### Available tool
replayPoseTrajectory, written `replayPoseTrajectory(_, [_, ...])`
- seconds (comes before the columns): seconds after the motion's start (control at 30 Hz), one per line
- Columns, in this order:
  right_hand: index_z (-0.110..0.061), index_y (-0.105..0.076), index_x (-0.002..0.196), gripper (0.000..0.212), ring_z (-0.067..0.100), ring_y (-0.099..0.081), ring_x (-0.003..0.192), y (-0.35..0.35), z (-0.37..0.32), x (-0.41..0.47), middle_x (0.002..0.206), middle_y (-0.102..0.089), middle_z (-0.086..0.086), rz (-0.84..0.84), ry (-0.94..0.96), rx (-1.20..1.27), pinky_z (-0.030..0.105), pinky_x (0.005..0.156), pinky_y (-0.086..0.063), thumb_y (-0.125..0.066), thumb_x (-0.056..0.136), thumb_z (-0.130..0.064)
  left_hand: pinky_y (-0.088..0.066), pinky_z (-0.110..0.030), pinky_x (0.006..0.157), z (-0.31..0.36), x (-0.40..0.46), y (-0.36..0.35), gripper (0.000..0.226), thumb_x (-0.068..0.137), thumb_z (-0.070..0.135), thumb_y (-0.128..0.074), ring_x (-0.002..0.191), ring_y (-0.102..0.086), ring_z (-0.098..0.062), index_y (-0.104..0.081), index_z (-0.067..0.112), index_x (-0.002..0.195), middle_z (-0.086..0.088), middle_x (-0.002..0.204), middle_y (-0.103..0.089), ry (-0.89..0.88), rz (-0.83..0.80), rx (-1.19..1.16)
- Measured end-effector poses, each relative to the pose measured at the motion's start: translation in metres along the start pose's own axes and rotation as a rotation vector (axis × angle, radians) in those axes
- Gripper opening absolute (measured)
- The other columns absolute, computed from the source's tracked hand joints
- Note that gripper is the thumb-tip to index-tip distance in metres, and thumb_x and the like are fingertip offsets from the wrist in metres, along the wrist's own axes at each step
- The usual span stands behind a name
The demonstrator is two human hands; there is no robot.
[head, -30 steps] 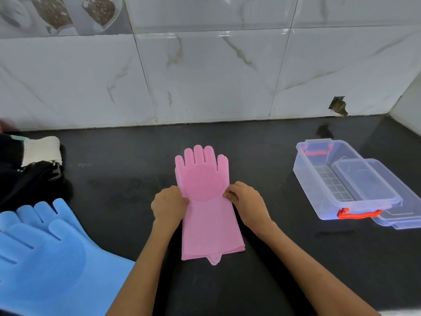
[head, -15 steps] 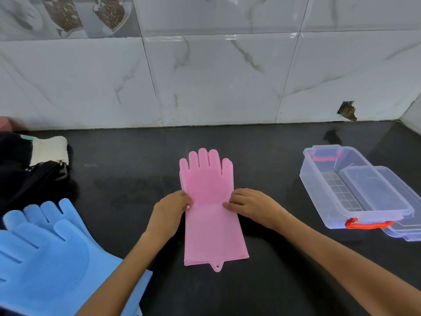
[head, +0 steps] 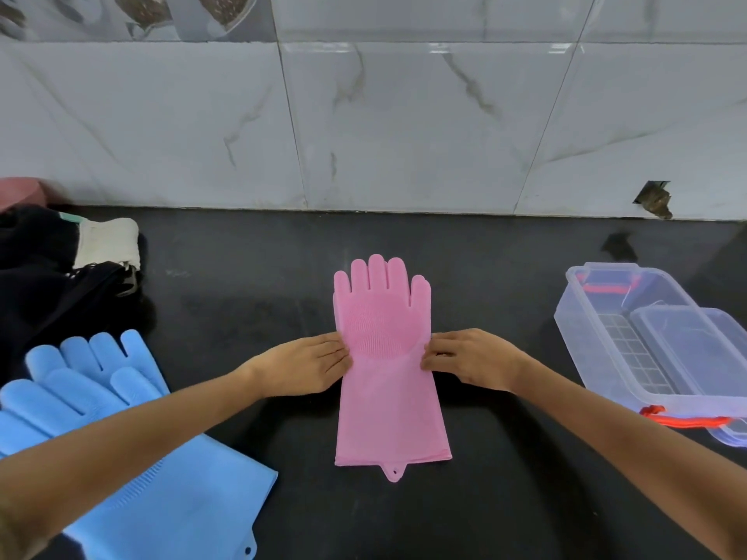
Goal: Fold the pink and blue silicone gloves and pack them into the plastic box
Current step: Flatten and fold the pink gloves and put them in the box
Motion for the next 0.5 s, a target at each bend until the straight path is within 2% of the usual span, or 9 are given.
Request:
replayPoseTrajectory(0.1, [-0.017,-0.063,0.118,0.033,0.026,-0.059,0.118,-0.007,0.007,0.001,0.125,-0.063,0.005,0.029,-0.088,0.037,0.037,0.102,-0.044,-0.057,0.087,-0.007,-0.025,-0.048,0.07,0.006,0.003,0.013,0.023,0.089,0.036,-0.028,0.067,-0.027,-0.031,-0.034,0.021,0.072,-0.002,0.07,-0.032,0.013,-0.005,-0.006])
replayPoseTrajectory(0.13, [-0.018,-0.062,0.118,0.03,0.023,-0.058,0.119,-0.008,0.008,0.001,0.126,-0.062,0.003,0.045,-0.134,0.073,0.035,0.104,-0.041,-0.052,0.09,-0.012,-0.025,-0.048,0.068,0.006,0.004,0.008,0.022,0.088,0.032,-0.029,0.066,-0.027,-0.033,-0.035,0.02,0.07,-0.004,0.068,-0.034,-0.026,-0.078,0.063])
replayPoseTrajectory(0.2, [-0.02,-0.062,0.112,0.026,0.017,-0.06,0.109,-0.006,0.014,0.003,0.116,-0.065,-0.002,0.117,-0.262,0.163,0.031,0.101,-0.044,-0.046,0.092,-0.018,-0.033,-0.048,0.068,-0.025,-0.009,-0.024,0.021,0.089,0.029,-0.029,0.07,-0.039,-0.034,-0.045,0.021,0.077,-0.004,0.073,-0.049,-0.197,-0.374,0.313])
replayPoseTrajectory(0.23, [-0.021,-0.062,0.106,0.023,0.017,-0.062,0.099,-0.004,0.018,0.003,0.107,-0.067,-0.002,0.162,-0.357,0.231,0.031,0.095,-0.048,-0.045,0.09,-0.018,-0.041,-0.045,0.071,-0.049,-0.017,-0.035,0.021,0.089,0.029,-0.031,0.075,-0.047,-0.03,-0.051,0.024,0.085,-0.001,0.081,-0.057,-0.277,-0.492,0.366])
replayPoseTrajectory(0.27, [-0.021,-0.061,0.097,0.019,0.019,-0.062,0.088,-0.002,0.025,0.003,0.097,-0.068,-0.001,0.208,-0.466,0.318,0.034,0.085,-0.051,-0.045,0.088,-0.018,-0.046,-0.039,0.072,-0.075,-0.021,-0.039,0.02,0.087,0.027,-0.035,0.077,-0.052,-0.026,-0.055,0.028,0.091,0.002,0.084,-0.061,-0.273,-0.563,0.346])
replayPoseTrajectory(0.33, [-0.018,-0.054,0.078,0.013,0.024,-0.057,0.073,-0.002,0.039,0.008,0.085,-0.067,0.006,0.225,-0.677,0.438,0.036,0.068,-0.045,-0.044,0.086,-0.013,-0.043,-0.028,0.059,-0.102,-0.016,-0.019,0.017,0.078,0.019,-0.044,0.067,-0.054,-0.022,-0.06,0.024,0.08,0.004,0.068,-0.056,-0.12,-0.503,0.179])
replayPoseTrajectory(0.4, [-0.013,-0.046,0.071,0.018,0.031,-0.056,0.071,-0.005,0.047,0.022,0.088,-0.067,0.014,0.116,-0.807,0.38,0.034,0.062,-0.038,-0.041,0.089,-0.011,-0.035,-0.023,0.05,-0.095,-0.001,-0.002,0.01,0.072,0.014,-0.047,0.054,-0.049,-0.021,-0.054,0.015,0.064,0.005,0.055,-0.046,0.003,-0.462,0.105])
replayPoseTrajectory(0.5, [-0.006,-0.052,0.09,0.012,0.034,-0.063,0.082,-0.008,0.053,0.043,0.093,-0.067,0.013,0.021,-0.917,0.245,0.033,0.061,-0.039,-0.041,0.088,-0.009,-0.036,-0.024,0.055,-0.092,0.007,-0.003,0.016,0.073,0.008,-0.046,0.056,-0.05,-0.019,-0.043,0.015,0.059,0.003,0.057,-0.047,0.282,-0.67,0.098])
Point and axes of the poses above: each hand's wrist, its own x-axis towards the middle knuckle, its own y-axis out of the back of the hand, z = x × y, the point moved 6 cm from there along x, towards the middle knuckle
